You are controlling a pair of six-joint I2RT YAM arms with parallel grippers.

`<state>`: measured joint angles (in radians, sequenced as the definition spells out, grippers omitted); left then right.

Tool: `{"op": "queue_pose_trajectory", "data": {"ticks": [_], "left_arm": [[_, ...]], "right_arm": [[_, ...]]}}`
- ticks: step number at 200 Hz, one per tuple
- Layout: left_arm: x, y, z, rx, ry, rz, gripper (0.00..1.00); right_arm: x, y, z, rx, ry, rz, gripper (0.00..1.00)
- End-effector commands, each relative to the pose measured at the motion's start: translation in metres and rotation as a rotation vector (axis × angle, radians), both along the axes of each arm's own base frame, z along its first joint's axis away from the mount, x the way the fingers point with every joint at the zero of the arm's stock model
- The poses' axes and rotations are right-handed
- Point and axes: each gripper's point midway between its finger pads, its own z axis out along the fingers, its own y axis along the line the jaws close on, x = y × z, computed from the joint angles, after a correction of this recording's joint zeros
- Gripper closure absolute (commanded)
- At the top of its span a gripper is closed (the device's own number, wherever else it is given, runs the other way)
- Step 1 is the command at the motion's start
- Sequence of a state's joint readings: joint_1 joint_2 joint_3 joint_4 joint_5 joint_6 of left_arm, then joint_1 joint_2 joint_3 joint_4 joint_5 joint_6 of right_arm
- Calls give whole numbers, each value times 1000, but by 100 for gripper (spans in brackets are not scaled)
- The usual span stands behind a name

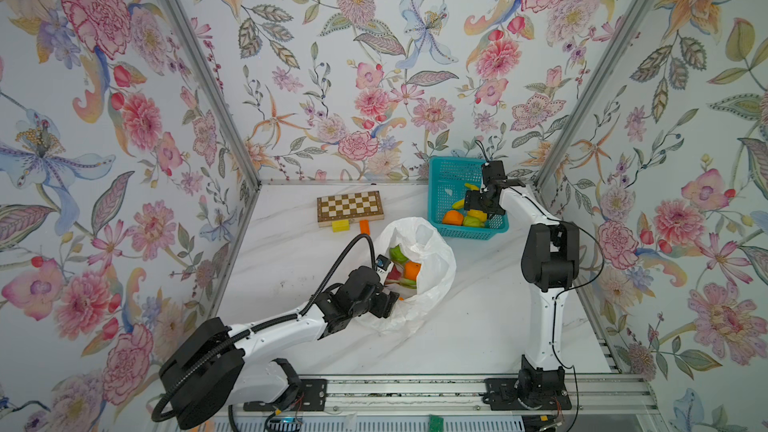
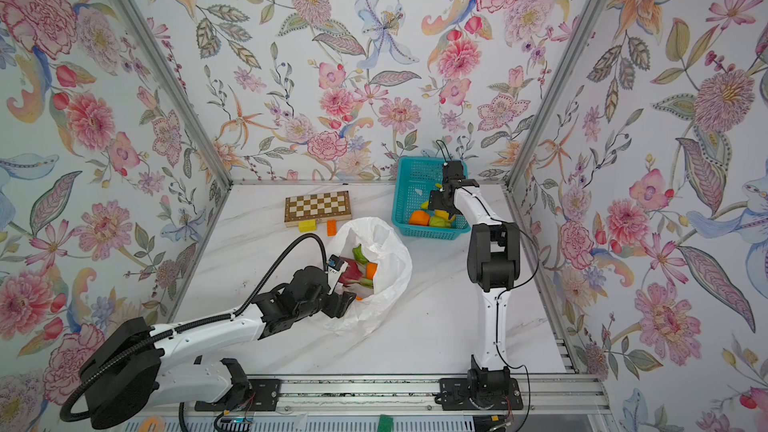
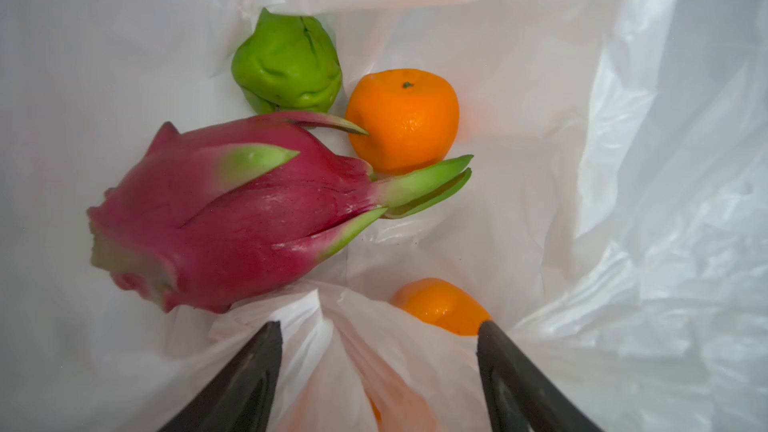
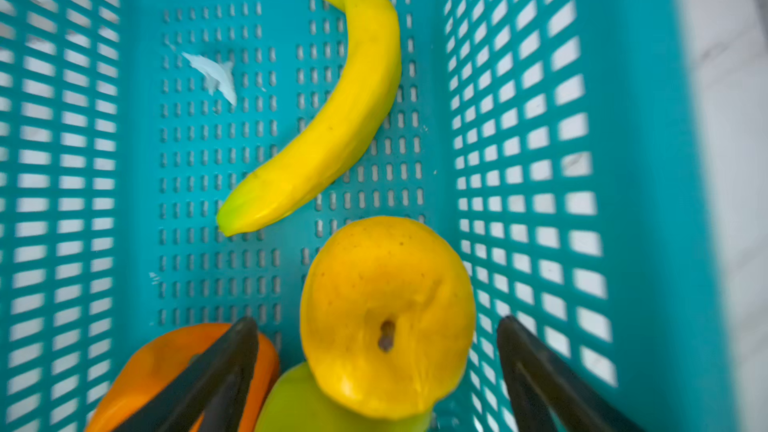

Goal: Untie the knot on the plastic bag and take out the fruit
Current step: 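Bring the right gripper back to the bag while the left gripper reaches inside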

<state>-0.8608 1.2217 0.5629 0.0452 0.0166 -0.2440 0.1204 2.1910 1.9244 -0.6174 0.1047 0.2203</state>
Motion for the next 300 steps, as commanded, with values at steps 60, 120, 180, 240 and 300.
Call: {"op": "queue_pose_trajectory", "data": {"ticks": [60, 120, 180, 240, 300], "left_arm": [[26, -1, 69, -52, -248, 47, 26], [34, -47, 70, 60, -336, -240, 28], [36, -72, 46, 111, -428, -652, 21], [51, -71, 23, 207, -471, -729, 15], [48, -81, 7, 220, -458, -781, 15]], "right_arm": [[-95, 63, 146, 156, -245, 131, 8], [-229, 102, 141, 483, -240, 113, 5], [-299, 156, 77, 811, -62, 170, 3], [-305, 215, 9, 721, 127, 317, 6], [-298, 140, -39, 235, 112, 81, 55]]}}
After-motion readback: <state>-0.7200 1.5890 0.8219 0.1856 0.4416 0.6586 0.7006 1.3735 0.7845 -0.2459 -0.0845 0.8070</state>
